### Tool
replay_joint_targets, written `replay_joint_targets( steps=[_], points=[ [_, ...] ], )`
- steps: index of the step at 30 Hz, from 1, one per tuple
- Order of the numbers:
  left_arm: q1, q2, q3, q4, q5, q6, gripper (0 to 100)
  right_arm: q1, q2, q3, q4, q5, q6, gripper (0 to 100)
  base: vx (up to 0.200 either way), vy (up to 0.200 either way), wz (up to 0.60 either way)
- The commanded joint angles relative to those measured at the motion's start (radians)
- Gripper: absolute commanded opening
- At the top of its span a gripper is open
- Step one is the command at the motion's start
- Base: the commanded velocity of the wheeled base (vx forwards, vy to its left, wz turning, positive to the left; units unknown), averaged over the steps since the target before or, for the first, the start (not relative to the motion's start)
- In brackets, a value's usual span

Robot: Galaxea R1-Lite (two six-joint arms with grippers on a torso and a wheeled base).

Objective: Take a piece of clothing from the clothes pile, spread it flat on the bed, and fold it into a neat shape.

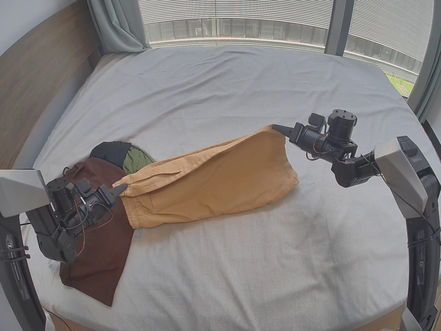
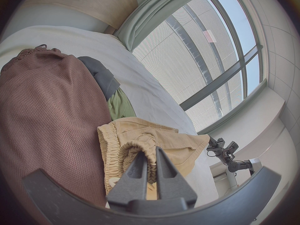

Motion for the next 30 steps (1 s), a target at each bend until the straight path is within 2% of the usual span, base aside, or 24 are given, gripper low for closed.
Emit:
replay_joint_targets(
  steps=[1,7,8,17,30],
  points=[
    [0.006,0.017,-0.007,-0.001,0.001,-0.001,0,0.0,0.053,-0.032,0.0,0.0,0.0,0,0.0,0.0,0.0],
    [0.006,0.021,-0.009,-0.001,0.001,-0.001,0,0.0,0.066,-0.052,0.0,0.0,0.0,0,0.0,0.0,0.0],
    [0.006,0.021,-0.012,-0.001,0.001,-0.001,100,0.0,0.066,-0.055,0.0,0.0,0.0,100,0.0,0.0,0.0],
    [0.02,0.014,-0.044,-0.002,0.008,-0.025,100,0.0,0.079,-0.077,-0.002,-0.035,0.002,100,0.0,0.0,0.0],
    [0.009,0.007,-0.038,-0.002,0.03,-0.025,100,0.016,-0.005,0.113,-0.05,-0.036,-0.003,100,0.0,0.0,0.0]
  ],
)
